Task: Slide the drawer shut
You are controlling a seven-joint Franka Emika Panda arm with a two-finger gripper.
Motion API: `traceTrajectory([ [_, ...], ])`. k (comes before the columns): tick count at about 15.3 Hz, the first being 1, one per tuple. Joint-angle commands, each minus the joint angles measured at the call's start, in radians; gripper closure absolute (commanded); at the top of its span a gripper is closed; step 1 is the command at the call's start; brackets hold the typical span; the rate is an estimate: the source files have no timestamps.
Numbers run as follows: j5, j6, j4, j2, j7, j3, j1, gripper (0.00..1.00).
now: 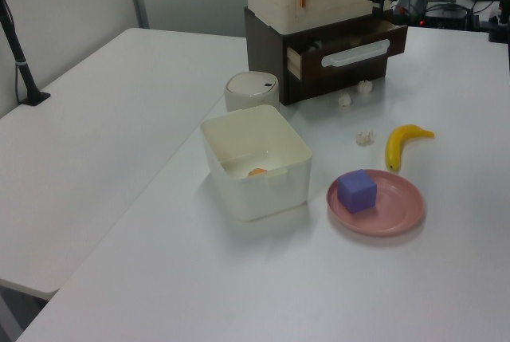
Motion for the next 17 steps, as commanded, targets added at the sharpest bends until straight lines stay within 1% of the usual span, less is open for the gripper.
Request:
traceTrajectory([
  [1, 0.02, 0.035, -0.046, -0.029, 0.002, 0.005, 0.002, 0.0],
  [12, 0.022, 0.026, -0.045, -0.029, -0.007, 0.005, 0.001, 0.0],
  [15, 0.022, 0.012, -0.045, -0.031, 0.005, 0.006, 0.004, 0.0],
  [17, 0.02, -0.025, -0.045, -0.029, -0.007, 0.006, 0.004, 0.0],
])
